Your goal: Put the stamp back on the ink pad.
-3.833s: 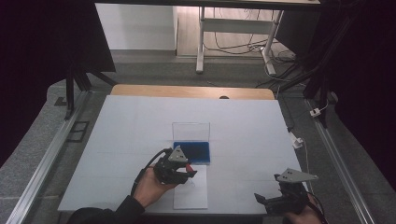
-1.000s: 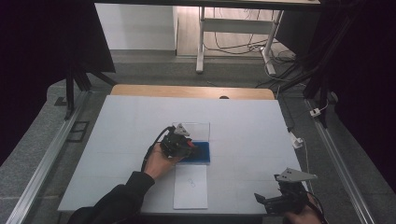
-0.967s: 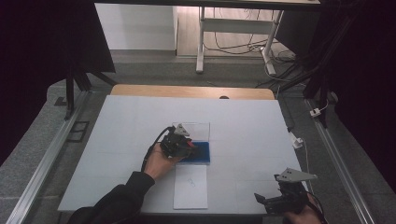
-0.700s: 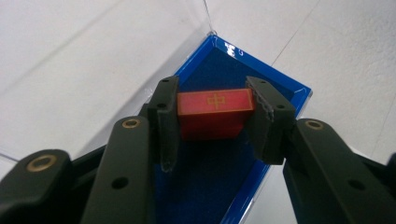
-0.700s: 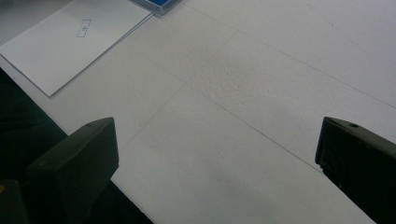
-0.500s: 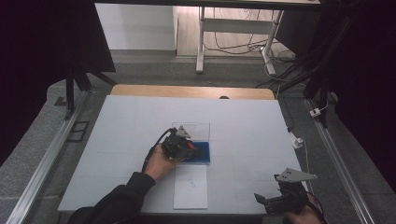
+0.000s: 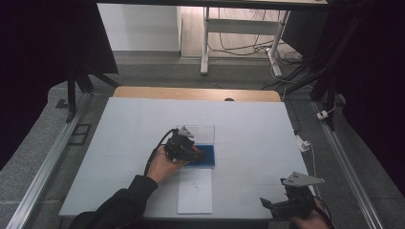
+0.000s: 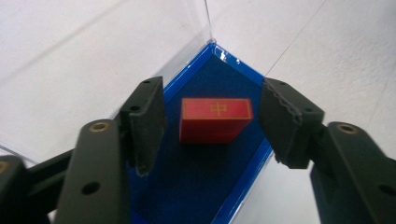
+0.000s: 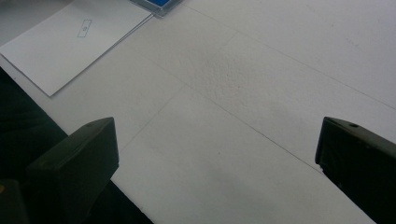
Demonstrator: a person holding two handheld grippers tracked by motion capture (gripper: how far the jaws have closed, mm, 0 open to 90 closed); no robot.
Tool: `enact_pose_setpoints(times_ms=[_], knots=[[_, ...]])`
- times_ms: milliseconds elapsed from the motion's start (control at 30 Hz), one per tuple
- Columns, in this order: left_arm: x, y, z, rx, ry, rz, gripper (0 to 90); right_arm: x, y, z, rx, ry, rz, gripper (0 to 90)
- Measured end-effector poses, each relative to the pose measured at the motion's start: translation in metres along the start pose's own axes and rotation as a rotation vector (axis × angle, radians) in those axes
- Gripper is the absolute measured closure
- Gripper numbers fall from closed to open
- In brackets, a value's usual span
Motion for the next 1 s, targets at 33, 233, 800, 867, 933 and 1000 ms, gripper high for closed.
enact_pose_setpoints(times_ms=[33, 233, 800, 867, 933, 1000], knots=[[0.0, 0.001, 0.001, 0.005, -0.003, 0.003, 39.4, 0.0, 0.0, 0.0, 0.001, 0.0, 0.0, 0.0], [0.002, 0.006, 0.008, 0.024, -0.007, 0.013, 30.8, 0.0, 0.0, 0.0, 0.002, 0.0, 0.001, 0.0], [0.009, 0.006, 0.028, 0.022, -0.025, 0.028, 15.3, 0.0, 0.0, 0.0, 0.004, 0.0, 0.004, 0.0], [0.011, 0.005, 0.031, 0.02, -0.029, 0.03, 13.1, 0.0, 0.0, 0.001, 0.003, -0.002, 0.005, 0.0], [0.013, 0.005, 0.033, 0.023, -0.042, 0.029, 11.2, 0.0, 0.0, 0.0, 0.003, -0.002, 0.005, 0.0], [0.014, 0.004, 0.036, 0.025, -0.058, 0.033, 8.6, 0.0, 0.0, 0.001, 0.003, -0.002, 0.005, 0.0]])
Point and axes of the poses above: each handheld gripper's, and its own axes: z roughly backward along the jaws, y roughly out of its top, x roughly to its right, the point moved 10 cm from there along -z, roughly forward along the jaws, and after that the axes turned 6 degrees about -y, right-handed, at the moved point
